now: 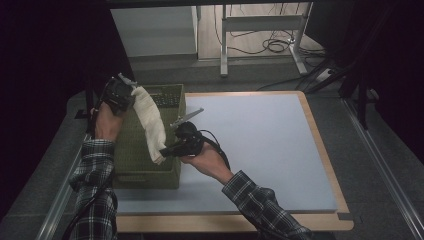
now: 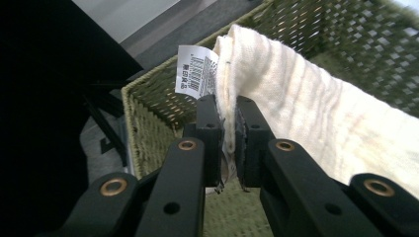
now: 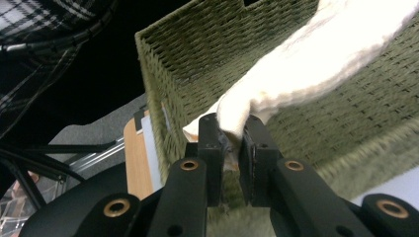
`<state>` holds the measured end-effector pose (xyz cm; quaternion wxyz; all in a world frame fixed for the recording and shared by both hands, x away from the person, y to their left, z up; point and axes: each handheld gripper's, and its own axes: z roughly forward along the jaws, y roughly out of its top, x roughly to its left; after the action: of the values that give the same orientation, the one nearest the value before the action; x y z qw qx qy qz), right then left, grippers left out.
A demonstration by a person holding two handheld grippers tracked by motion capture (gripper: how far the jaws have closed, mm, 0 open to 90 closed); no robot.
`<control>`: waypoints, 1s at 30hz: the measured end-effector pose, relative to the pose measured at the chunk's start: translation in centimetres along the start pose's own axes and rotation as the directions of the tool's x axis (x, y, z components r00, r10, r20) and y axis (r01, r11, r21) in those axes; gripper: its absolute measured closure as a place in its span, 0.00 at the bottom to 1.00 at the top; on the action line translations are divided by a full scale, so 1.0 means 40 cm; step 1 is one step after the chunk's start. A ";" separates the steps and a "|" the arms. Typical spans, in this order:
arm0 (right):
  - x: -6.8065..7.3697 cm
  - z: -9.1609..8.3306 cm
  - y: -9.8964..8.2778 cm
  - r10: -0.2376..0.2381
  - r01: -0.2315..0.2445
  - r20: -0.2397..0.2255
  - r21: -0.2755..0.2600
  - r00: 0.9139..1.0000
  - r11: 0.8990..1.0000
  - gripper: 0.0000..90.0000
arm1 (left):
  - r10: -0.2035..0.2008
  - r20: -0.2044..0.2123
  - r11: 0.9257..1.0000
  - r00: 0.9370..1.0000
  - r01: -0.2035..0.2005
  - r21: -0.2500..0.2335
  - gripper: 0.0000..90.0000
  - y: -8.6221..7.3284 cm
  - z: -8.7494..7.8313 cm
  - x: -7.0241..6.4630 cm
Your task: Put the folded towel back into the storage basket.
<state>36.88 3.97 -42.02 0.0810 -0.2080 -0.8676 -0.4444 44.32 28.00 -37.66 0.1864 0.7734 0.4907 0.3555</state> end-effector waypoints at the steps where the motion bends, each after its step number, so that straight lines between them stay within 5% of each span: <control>1: -0.001 0.008 0.002 0.005 -0.005 0.000 -0.001 1.000 1.000 0.90 | 0.011 -0.005 1.000 1.000 -0.011 0.006 0.92 0.001 0.004 0.001; 14: -0.005 0.103 0.012 0.064 -0.064 0.023 0.013 0.998 0.998 0.89 | 0.117 -0.012 0.992 0.993 -0.116 0.039 0.92 0.012 0.076 -0.009; 22: -0.015 0.121 0.005 0.105 -0.107 0.049 0.024 0.993 0.994 0.89 | 0.233 0.009 0.970 0.972 -0.233 0.072 0.91 0.041 0.137 -0.067; 30: -0.026 0.126 -0.002 0.130 -0.131 0.065 0.016 0.989 0.991 0.88 | 0.277 0.046 0.957 0.960 -0.280 0.080 0.91 0.053 0.181 -0.117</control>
<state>38.00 7.68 -45.42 0.0841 -0.2775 -0.8588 -0.4224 49.71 23.31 -42.92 0.1097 0.8480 0.3886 0.3433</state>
